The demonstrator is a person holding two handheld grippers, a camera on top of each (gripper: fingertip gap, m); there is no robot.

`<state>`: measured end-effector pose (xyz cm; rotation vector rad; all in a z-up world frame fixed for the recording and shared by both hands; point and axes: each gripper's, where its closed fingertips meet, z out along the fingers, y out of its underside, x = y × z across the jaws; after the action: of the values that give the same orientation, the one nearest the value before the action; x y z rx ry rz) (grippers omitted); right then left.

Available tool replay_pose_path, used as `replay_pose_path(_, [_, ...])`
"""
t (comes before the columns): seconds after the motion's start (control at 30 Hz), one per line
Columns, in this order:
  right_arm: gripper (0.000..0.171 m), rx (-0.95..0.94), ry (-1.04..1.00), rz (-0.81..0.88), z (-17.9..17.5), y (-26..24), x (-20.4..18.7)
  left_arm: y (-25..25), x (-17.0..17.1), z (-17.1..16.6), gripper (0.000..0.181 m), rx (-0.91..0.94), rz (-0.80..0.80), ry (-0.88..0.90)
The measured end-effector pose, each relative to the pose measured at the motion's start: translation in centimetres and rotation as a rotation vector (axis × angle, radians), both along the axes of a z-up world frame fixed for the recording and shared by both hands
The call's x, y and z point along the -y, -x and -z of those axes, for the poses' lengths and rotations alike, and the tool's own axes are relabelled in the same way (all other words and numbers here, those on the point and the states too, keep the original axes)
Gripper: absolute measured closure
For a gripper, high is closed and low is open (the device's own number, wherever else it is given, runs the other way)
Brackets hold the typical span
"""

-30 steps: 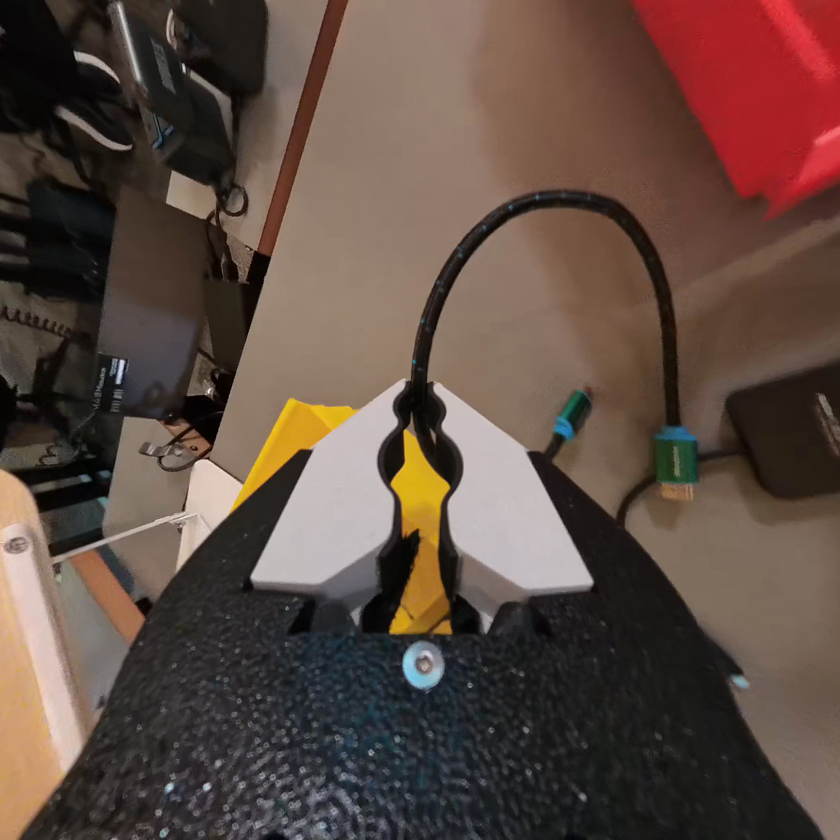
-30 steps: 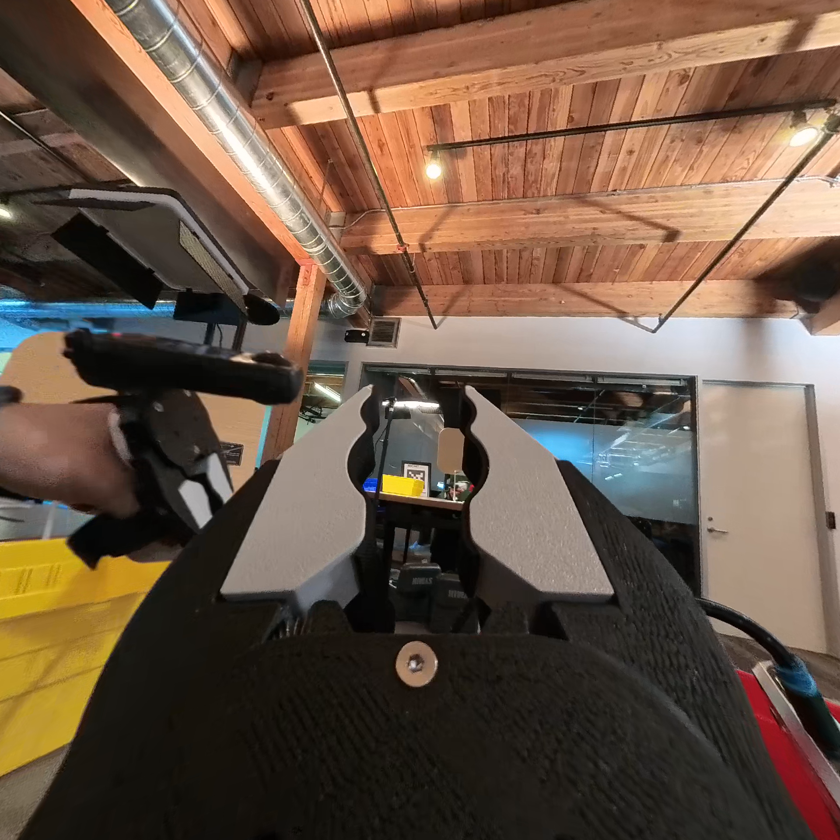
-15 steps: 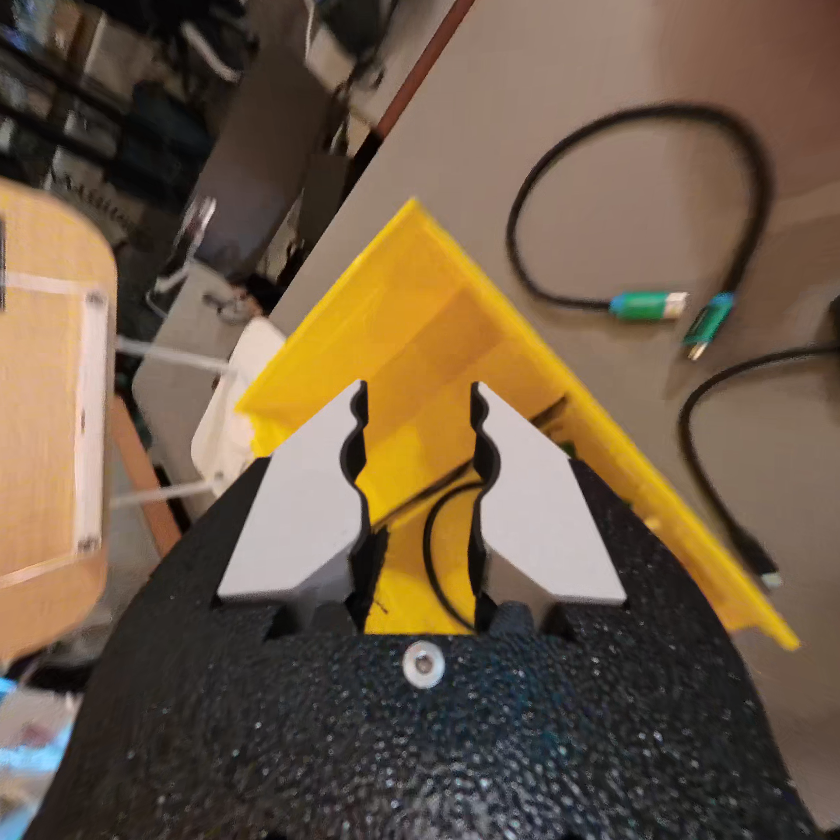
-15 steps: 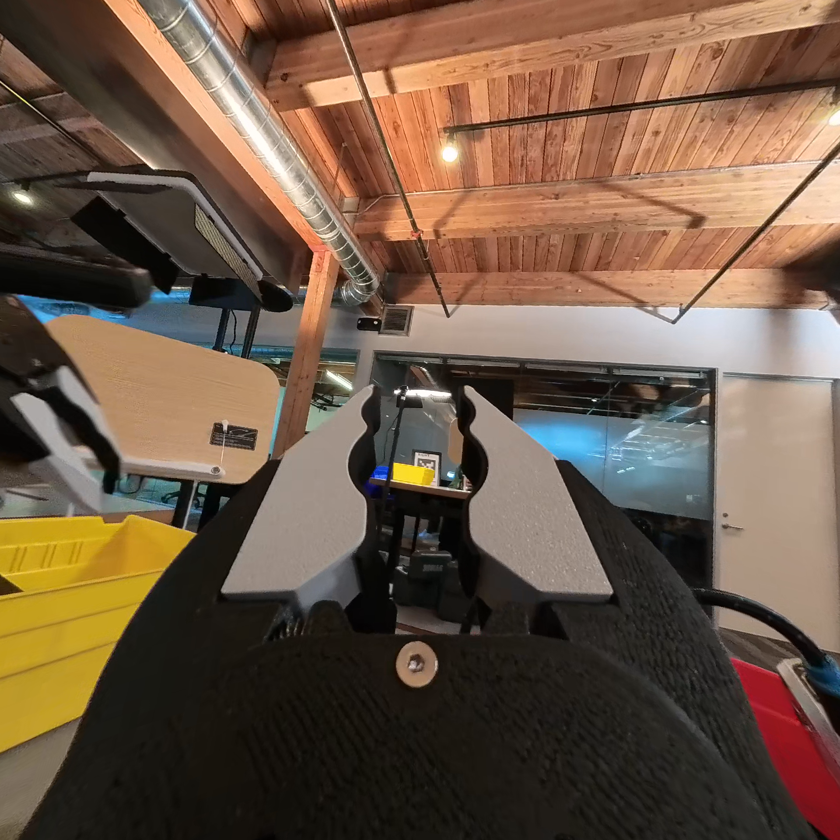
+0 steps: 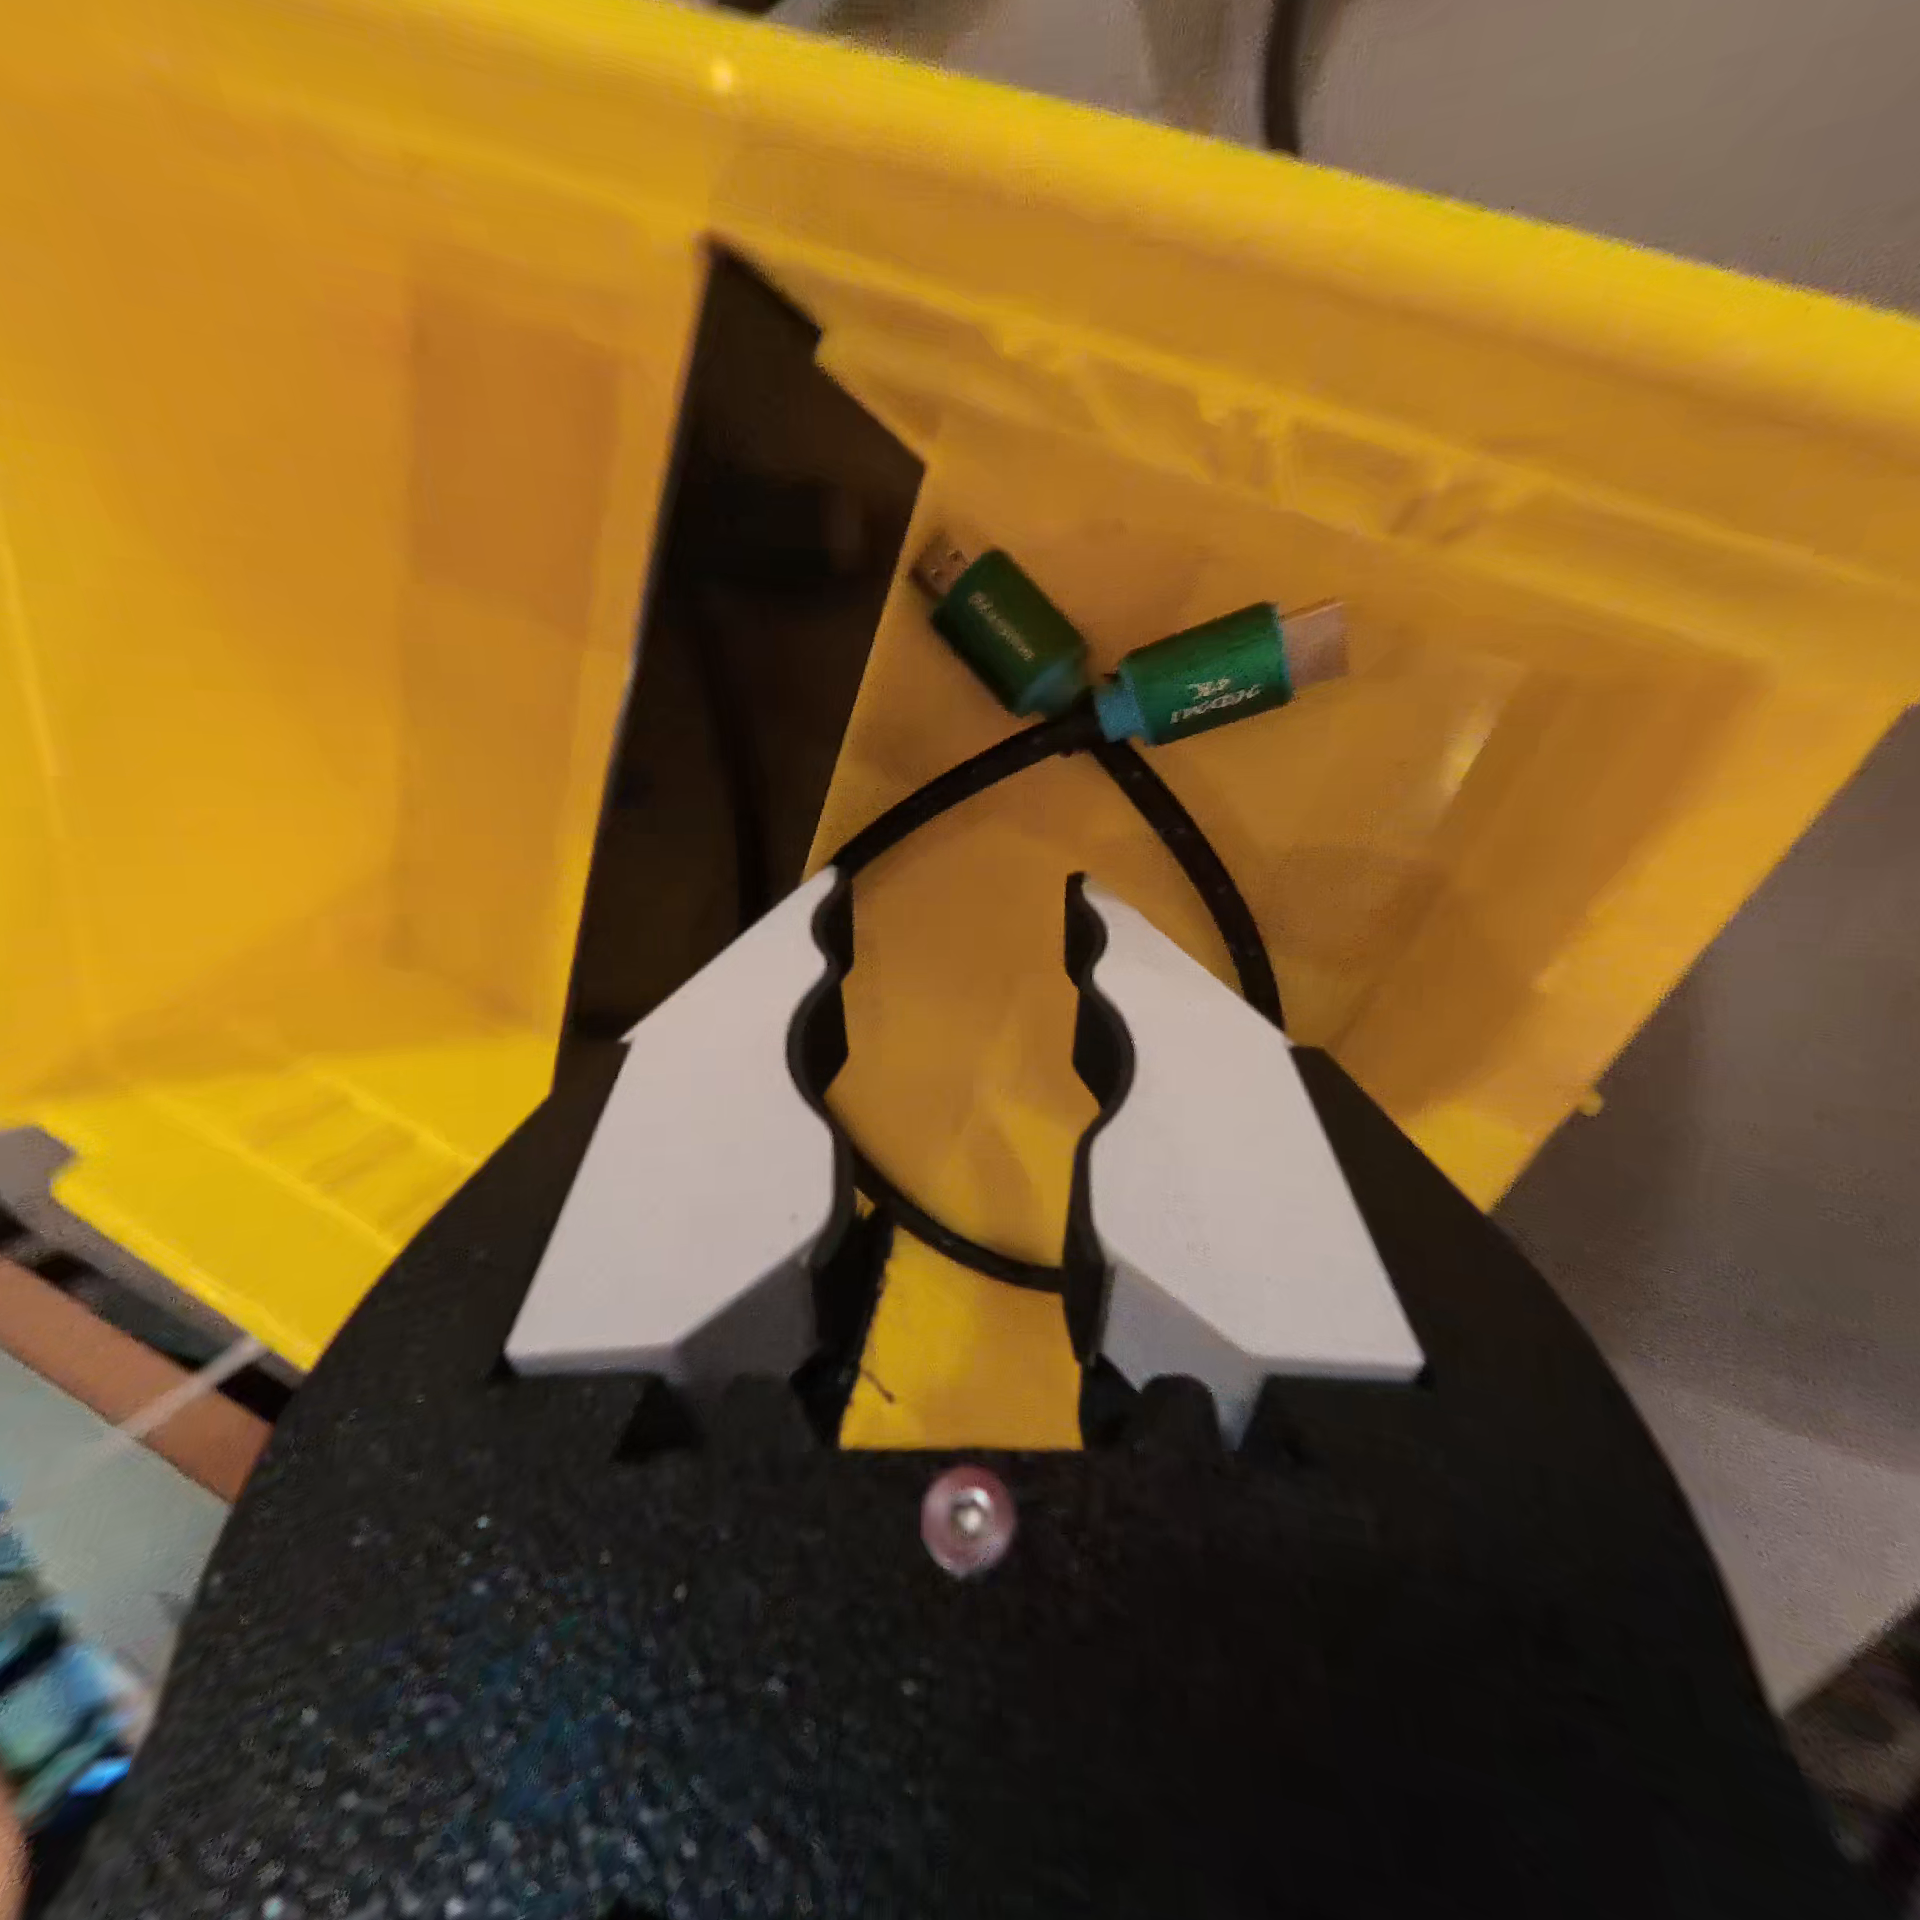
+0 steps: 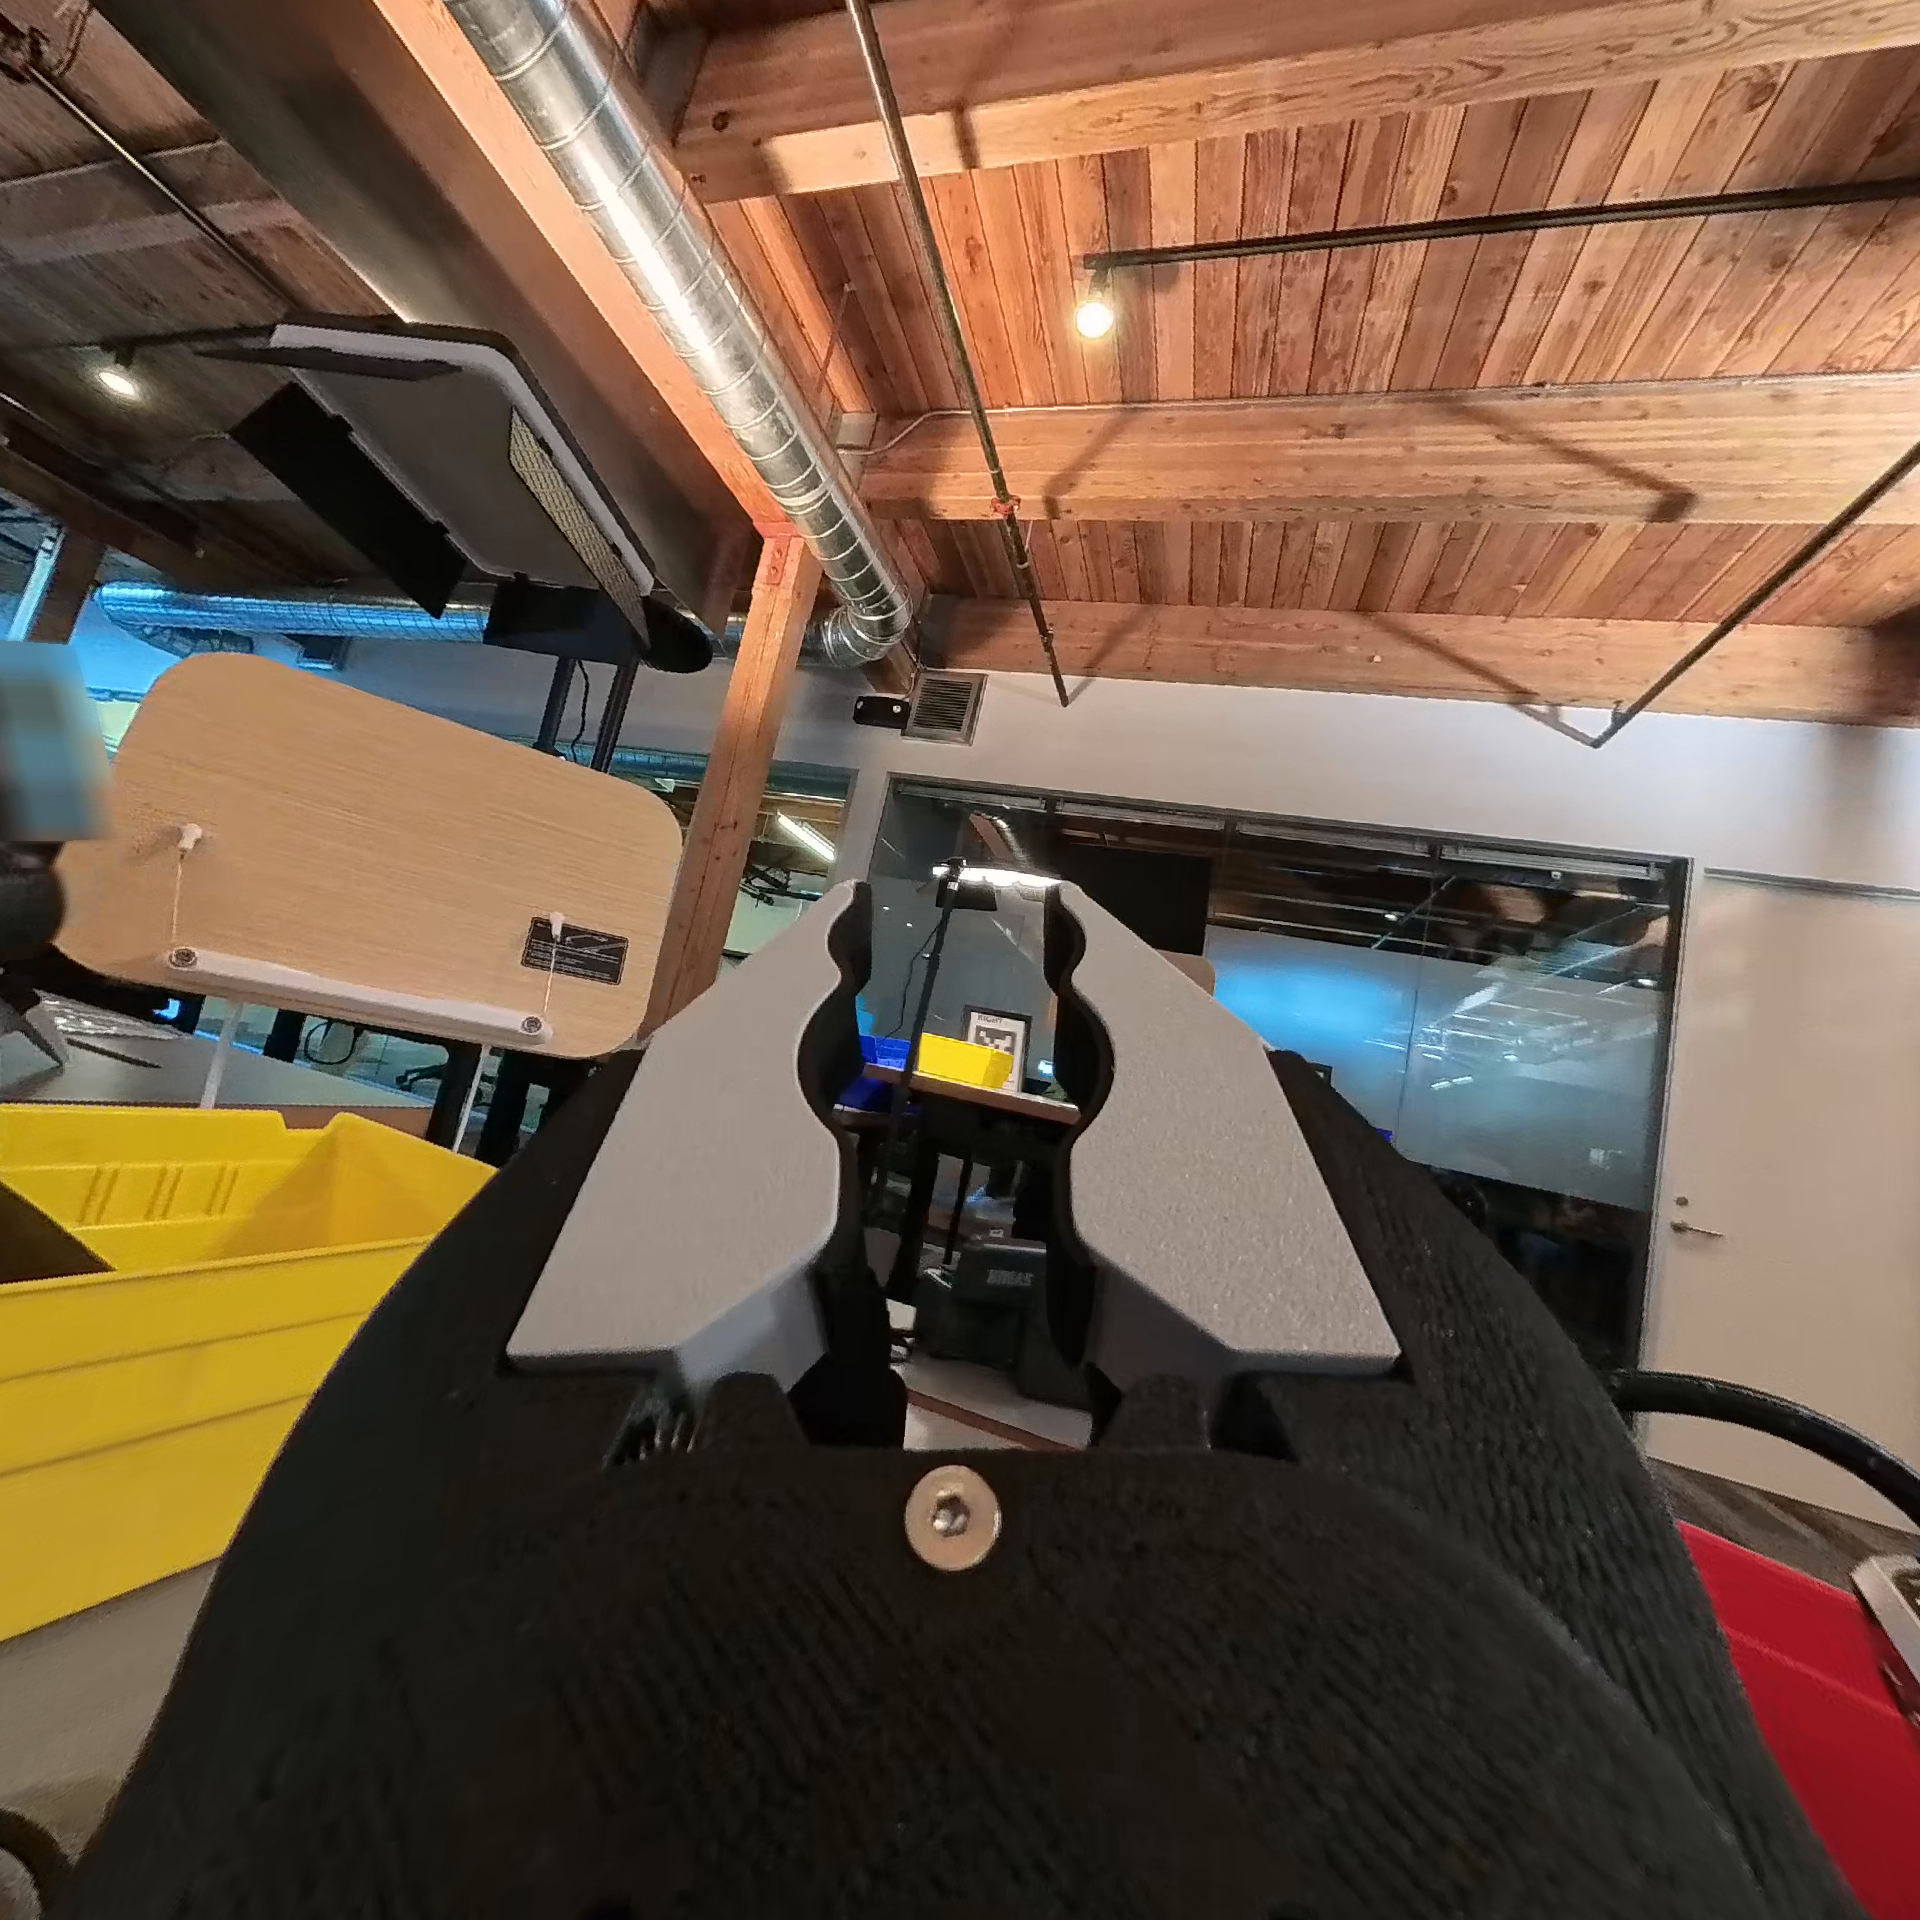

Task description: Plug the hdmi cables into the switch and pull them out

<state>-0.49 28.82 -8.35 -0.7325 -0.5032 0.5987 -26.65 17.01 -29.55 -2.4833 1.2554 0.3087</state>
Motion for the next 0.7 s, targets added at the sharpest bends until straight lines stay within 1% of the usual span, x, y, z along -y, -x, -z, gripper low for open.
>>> replay_pose_path(0.03, [0.139, -0.002, 0.001, -0.001, 0.0, 0.0, 0.0, -0.1, -0.3, 0.4, 0.143, -0.036, 0.043, -0.007])
replay_pose_path(0.1, [0.139, -0.008, 0.006, -0.004, -0.1, -0.1, -0.1, -0.5, -0.8, 1.0, 0.144, -0.057, 0.079, 0.004])
replay_pose_path(0.23, [0.139, -0.017, 0.022, -0.009, 0.0, -0.3, -0.3, -0.8, -1.3, 1.9, 0.14, -0.029, 0.098, 0.074])
replay_pose_path(0.33, [0.139, -0.023, 0.025, -0.012, -0.1, -0.4, -0.3, -0.3, -1.5, 2.6, 0.142, -0.065, 0.105, 0.125])
replay_pose_path(0.37, [0.139, -0.024, 0.026, -0.013, -0.1, -0.4, -0.3, -0.1, -1.7, 2.7, 0.147, -0.088, 0.107, 0.127])
replay_pose_path(0.47, [0.139, -0.023, 0.024, -0.014, -0.1, -0.3, -0.3, -0.1, -1.8, 2.7, 0.151, -0.103, 0.115, 0.148])
replay_pose_path(0.53, [0.139, -0.023, 0.025, -0.016, -0.1, -0.3, -0.3, -0.2, -1.4, 2.9, 0.16, -0.1, 0.115, 0.176])
replay_pose_path(0.7, [0.139, -0.025, 0.025, -0.02, -0.2, -0.3, -0.2, 0.1, -1.3, 2.8, 0.163, -0.151, 0.103, 0.162])
